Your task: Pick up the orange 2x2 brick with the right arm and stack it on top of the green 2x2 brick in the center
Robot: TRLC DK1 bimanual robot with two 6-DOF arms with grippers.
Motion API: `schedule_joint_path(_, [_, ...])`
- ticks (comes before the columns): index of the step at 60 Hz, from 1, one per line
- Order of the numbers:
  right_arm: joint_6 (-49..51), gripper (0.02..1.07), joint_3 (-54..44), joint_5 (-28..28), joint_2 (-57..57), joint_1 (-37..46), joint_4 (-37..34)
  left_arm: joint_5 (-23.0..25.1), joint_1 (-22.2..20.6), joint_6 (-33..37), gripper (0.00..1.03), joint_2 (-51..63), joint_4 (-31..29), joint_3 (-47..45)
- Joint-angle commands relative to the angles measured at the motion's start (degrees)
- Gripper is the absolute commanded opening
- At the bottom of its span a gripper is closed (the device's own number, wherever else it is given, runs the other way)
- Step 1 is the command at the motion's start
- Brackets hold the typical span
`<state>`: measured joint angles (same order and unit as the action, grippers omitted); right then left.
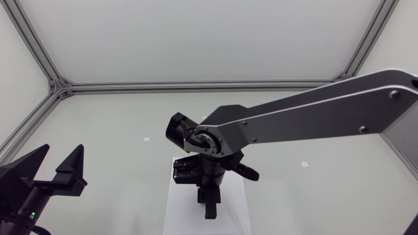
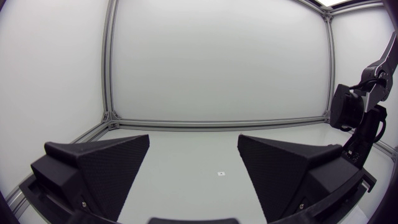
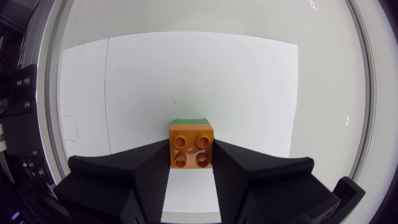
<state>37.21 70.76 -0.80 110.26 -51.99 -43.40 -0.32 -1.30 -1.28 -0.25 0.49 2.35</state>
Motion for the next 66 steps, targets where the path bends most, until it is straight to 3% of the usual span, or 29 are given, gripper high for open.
schedule_joint_path(1, [-1.26, 0.08, -4.49, 1.15, 6.29, 0.22, 0.07, 0.23, 0.16, 0.75, 0.99, -0.45, -0.84, -2.35])
schedule_joint_path(33, [-1.62, 0.08, -4.32, 1.06, 5.49, 0.66, -0.11, 0.23, 0.16, 0.75, 0.99, -0.45, -0.84, -2.35])
schedule_joint_path(38, [-1.62, 0.16, -4.40, 1.06, 4.79, 0.75, -0.02, 0.32, 0.16, 0.75, 0.99, -0.45, -0.84, -2.35])
schedule_joint_path(47, [-1.53, 0.16, -4.14, 1.06, 3.74, 0.66, -0.37, 0.23, 0.16, 0.75, 0.99, -0.45, -0.84, -2.35])
schedule_joint_path(59, [-1.53, 0.38, -4.05, 1.06, 2.95, 0.75, -0.37, 0.23, 0.16, 0.75, 0.99, -0.45, -0.76, -2.35])
schedule_joint_path(66, [-1.53, 0.45, -3.96, 1.06, 2.59, 0.57, -0.72, 0.23, 0.16, 0.75, 0.99, -0.45, -0.84, -2.35])
